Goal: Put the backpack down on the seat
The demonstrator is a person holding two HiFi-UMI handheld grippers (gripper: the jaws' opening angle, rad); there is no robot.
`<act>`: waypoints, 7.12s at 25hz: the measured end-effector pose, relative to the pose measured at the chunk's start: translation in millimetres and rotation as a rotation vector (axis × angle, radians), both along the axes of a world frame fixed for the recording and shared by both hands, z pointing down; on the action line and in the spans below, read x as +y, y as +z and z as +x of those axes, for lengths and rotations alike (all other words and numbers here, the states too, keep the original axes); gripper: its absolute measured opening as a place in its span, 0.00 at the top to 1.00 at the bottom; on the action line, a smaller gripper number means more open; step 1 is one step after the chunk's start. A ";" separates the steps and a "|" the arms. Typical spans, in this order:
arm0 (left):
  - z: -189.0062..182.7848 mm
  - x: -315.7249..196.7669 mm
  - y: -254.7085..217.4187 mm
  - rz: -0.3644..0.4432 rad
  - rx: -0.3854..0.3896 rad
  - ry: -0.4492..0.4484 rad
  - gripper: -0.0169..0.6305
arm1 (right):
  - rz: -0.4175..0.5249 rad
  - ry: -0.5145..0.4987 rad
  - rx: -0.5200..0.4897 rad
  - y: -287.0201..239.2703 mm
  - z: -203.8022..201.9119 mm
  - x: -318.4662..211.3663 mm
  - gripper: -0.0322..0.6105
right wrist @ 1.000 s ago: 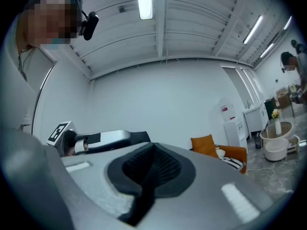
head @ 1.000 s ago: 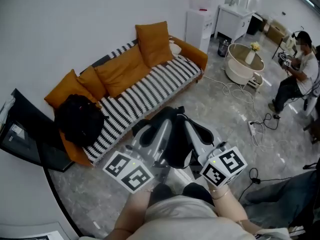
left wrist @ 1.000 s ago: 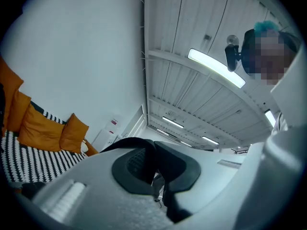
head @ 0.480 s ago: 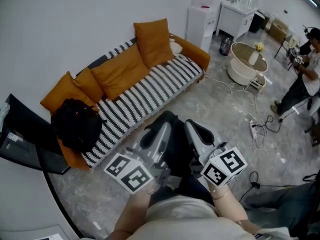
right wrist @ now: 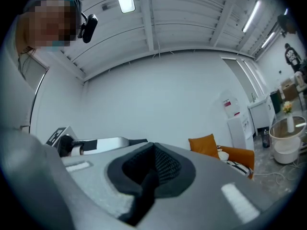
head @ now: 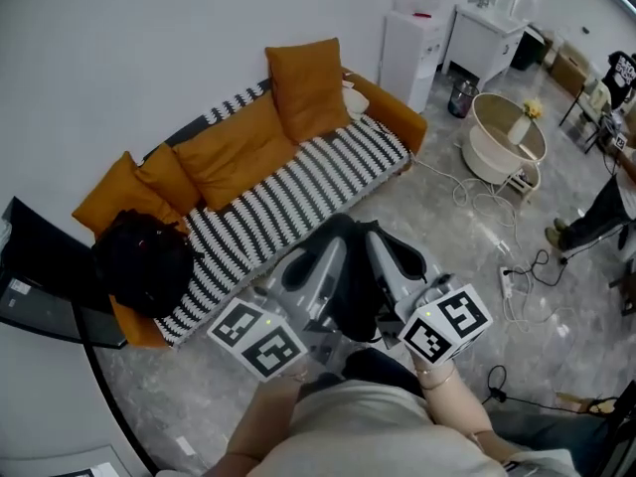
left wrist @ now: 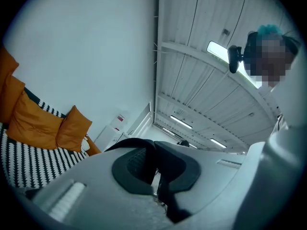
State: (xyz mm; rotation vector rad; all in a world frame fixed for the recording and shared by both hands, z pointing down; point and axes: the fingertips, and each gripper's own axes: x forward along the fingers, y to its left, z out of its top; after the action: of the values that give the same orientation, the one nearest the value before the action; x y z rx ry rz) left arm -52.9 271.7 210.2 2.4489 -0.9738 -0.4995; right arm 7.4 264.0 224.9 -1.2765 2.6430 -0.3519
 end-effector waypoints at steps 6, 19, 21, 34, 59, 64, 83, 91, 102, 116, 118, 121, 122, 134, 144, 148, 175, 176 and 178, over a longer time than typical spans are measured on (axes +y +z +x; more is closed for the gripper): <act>33.7 -65.2 -9.4 0.033 -0.003 -0.051 0.95 | 0.024 -0.040 0.002 -6.5 36.3 -58.7 0.95; 79.4 -129.8 -14.0 0.034 -0.005 -0.101 0.95 | 0.024 -0.095 -0.002 -6.3 84.3 -123.7 0.95; 83.1 -136.2 -9.2 0.016 -0.010 -0.095 0.95 | 0.012 -0.091 -0.009 -1.5 87.9 -130.0 0.95; 92.5 -228.4 17.2 -0.050 -0.014 -0.038 0.96 | -0.021 -0.040 -0.016 18.0 93.9 -219.3 0.95; -9.0 -513.9 32.3 -0.103 0.012 0.035 0.95 | -0.031 0.007 0.025 22.4 -21.0 -494.2 0.95; -25.7 -536.8 40.0 -0.136 0.027 0.026 0.95 | -0.068 -0.002 0.050 29.9 -33.9 -512.5 0.95; -34.2 -612.2 77.9 -0.215 0.010 -0.042 0.95 | -0.174 -0.088 0.054 72.1 -36.9 -594.4 0.95; -32.2 -669.9 117.6 -0.296 -0.018 -0.124 0.95 | -0.241 -0.126 0.046 102.0 -20.2 -649.9 0.95; -25.9 -739.4 155.8 -0.347 -0.041 -0.223 0.95 | -0.346 -0.198 0.034 152.4 -5.8 -711.4 0.95; 4.2 -780.8 229.3 -0.429 -0.071 -0.267 0.95 | -0.464 -0.193 0.014 226.0 35.7 -755.8 0.95; 9.5 -786.4 234.9 -0.426 -0.055 -0.258 0.95 | -0.482 -0.189 0.009 238.1 40.1 -758.1 0.95; 14.2 -795.5 245.4 -0.429 -0.035 -0.259 0.95 | -0.500 -0.185 0.007 253.1 43.0 -763.6 0.95; 15.6 -798.2 249.2 -0.430 -0.033 -0.260 0.95 | -0.505 -0.185 0.006 257.3 43.7 -765.1 0.95; 44.2 -810.5 316.4 -0.484 -0.054 -0.213 0.95 | -0.564 -0.131 -0.008 315.1 70.4 -779.0 0.95; 80.1 -812.5 368.9 -0.537 -0.038 -0.171 0.95 | -0.610 -0.132 0.000 351.2 90.8 -774.2 0.95; 89.6 -812.1 386.8 -0.572 -0.038 -0.171 0.95 | -0.634 -0.123 0.006 363.2 100.7 -771.7 0.95; 116.4 -795.0 481.1 -0.752 -0.070 -0.005 0.85 | -0.779 -0.106 0.015 436.6 90.5 -758.7 0.95; 116.7 -793.1 483.2 -0.764 -0.079 0.000 0.82 | -0.784 -0.106 0.016 437.8 89.3 -757.1 0.95; 116.5 -791.1 487.4 -0.787 -0.094 -0.001 0.78 | -0.800 -0.109 0.017 442.6 87.8 -755.8 0.95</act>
State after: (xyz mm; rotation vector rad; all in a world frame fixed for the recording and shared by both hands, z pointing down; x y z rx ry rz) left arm 63.6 -519.4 697.6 1.7659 -0.9686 0.0209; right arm 95.2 -491.7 667.5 -1.2907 2.6657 -1.5303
